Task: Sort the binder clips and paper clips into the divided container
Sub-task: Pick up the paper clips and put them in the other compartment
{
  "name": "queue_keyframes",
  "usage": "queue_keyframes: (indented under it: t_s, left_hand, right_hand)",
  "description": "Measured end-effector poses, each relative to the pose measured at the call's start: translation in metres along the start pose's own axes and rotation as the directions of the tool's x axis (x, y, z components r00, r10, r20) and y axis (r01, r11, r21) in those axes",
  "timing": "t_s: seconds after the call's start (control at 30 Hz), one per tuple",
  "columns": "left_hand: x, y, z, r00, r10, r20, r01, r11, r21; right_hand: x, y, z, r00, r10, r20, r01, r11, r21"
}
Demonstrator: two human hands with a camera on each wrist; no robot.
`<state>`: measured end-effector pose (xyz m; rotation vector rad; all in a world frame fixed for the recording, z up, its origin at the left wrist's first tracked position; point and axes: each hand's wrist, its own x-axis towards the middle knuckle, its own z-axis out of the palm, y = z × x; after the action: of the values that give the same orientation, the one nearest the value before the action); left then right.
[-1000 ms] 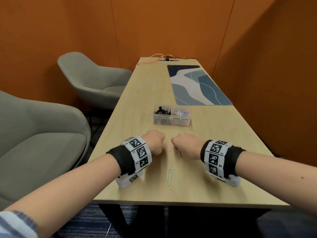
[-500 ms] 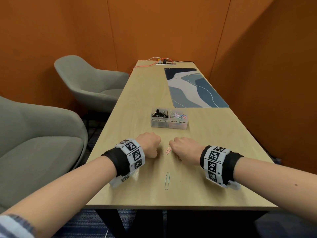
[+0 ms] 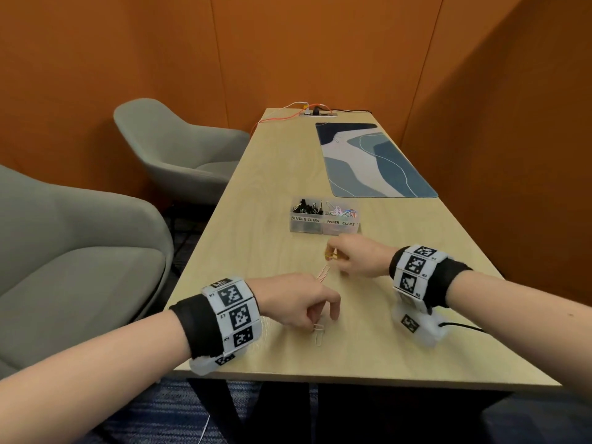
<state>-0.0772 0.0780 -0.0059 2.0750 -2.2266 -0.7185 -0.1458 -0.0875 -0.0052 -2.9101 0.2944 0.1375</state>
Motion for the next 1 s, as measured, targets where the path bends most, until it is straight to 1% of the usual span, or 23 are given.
queue_keyframes:
  t_s: [0.07, 0.13, 0.23, 0.33, 0.43, 0.63, 0.73, 0.8, 0.87, 0.93, 1.0]
  left_hand:
    - [0.000, 0.000, 0.001, 1.000, 0.015, -0.002, -0.015, 1.000, 0.012]
    - [0.000, 0.000, 0.001, 1.000, 0.005, -0.016, -0.005, 1.000, 0.004]
    - [0.002, -0.003, -0.001, 0.999, -0.016, -0.038, 0.016, 1.000, 0.007]
    - [0.005, -0.010, -0.003, 0.997, -0.053, -0.060, 0.054, 0.998, 0.017]
    - [0.008, -0.015, -0.003, 0.993, -0.092, -0.073, 0.094, 0.995, 0.028]
    - [0.011, -0.026, -0.006, 0.985, -0.152, -0.080, 0.150, 0.988, -0.022]
    - [0.008, -0.036, -0.015, 0.975, -0.213, -0.065, 0.208, 0.976, -0.068]
    - [0.008, -0.046, -0.027, 0.961, -0.267, -0.080, 0.254, 0.957, -0.136]
    - [0.012, -0.056, -0.044, 0.937, -0.324, -0.129, 0.283, 0.922, -0.264]
    - [0.022, -0.061, -0.060, 0.894, -0.391, -0.219, 0.294, 0.880, -0.372]
    - [0.040, -0.064, -0.074, 0.834, -0.459, -0.306, 0.301, 0.843, -0.446]
  right_hand:
    - [0.003, -0.007, 0.004, 0.999, -0.041, 0.018, 0.041, 0.999, 0.006]
    - [0.004, -0.013, 0.010, 0.997, -0.040, 0.063, 0.043, 0.998, -0.040]
    - [0.003, -0.013, 0.015, 0.996, -0.037, 0.081, 0.043, 0.996, -0.079]
    - [-0.002, -0.008, 0.016, 0.996, -0.041, 0.073, 0.049, 0.992, -0.112]
    - [-0.009, -0.002, 0.016, 0.998, -0.026, 0.049, 0.031, 0.994, -0.106]
    - [-0.018, 0.007, 0.019, 1.000, -0.025, 0.014, 0.026, 0.998, -0.058]
    - [-0.021, 0.012, 0.017, 0.999, -0.050, 0.009, 0.050, 0.998, -0.045]
    - [-0.023, 0.014, 0.013, 0.997, -0.068, 0.044, 0.069, 0.997, -0.031]
    - [-0.024, 0.014, 0.010, 0.993, -0.073, 0.098, 0.078, 0.996, -0.048]
    - [-0.025, 0.013, 0.010, 0.989, -0.080, 0.121, 0.091, 0.992, -0.088]
    - [-0.025, 0.011, 0.013, 0.989, -0.087, 0.119, 0.102, 0.986, -0.128]
